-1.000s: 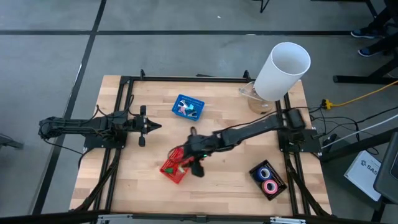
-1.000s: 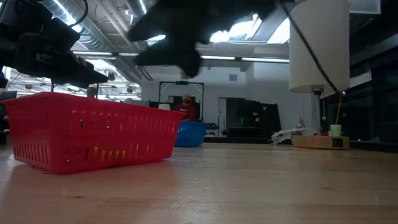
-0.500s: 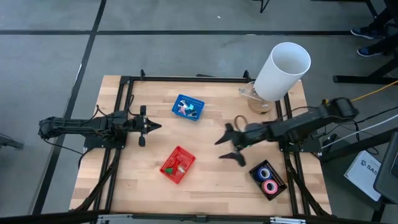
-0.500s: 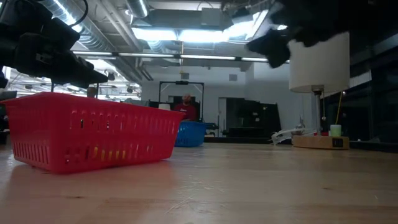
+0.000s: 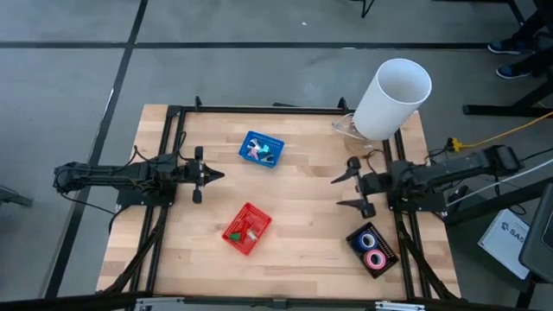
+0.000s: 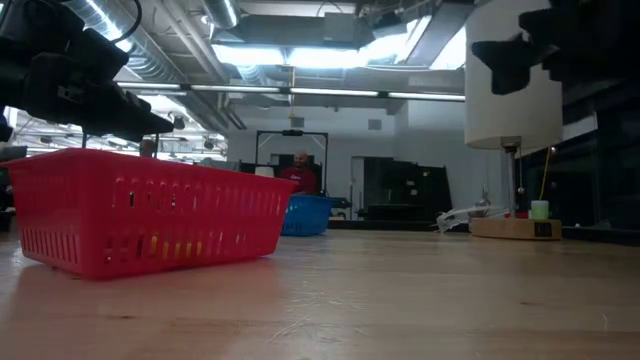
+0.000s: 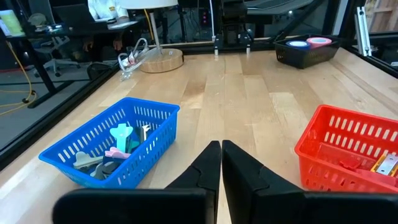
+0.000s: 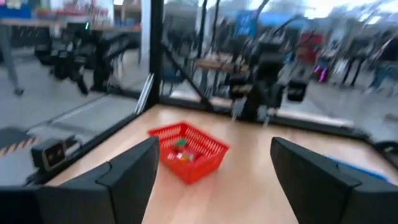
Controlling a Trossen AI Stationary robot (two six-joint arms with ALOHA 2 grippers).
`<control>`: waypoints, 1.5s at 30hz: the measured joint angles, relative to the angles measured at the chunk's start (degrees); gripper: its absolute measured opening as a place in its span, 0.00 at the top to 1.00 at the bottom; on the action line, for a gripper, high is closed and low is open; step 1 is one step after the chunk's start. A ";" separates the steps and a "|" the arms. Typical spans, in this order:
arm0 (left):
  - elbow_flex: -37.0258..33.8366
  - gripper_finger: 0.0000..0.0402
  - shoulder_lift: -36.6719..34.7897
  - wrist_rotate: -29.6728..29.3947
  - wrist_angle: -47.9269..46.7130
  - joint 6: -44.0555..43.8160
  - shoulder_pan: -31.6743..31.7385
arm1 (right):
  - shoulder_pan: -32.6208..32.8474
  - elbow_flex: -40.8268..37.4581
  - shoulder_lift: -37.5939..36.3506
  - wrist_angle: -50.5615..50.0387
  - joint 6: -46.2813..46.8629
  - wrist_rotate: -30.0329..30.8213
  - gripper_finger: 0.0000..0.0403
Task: Pick and place Stapler, Stapler remover, tape
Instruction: Return to Home Position
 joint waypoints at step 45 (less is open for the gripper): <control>0.00 0.98 0.00 -0.02 0.02 -0.02 0.01 | -14.73 -8.46 -37.65 -29.37 -0.04 4.47 0.23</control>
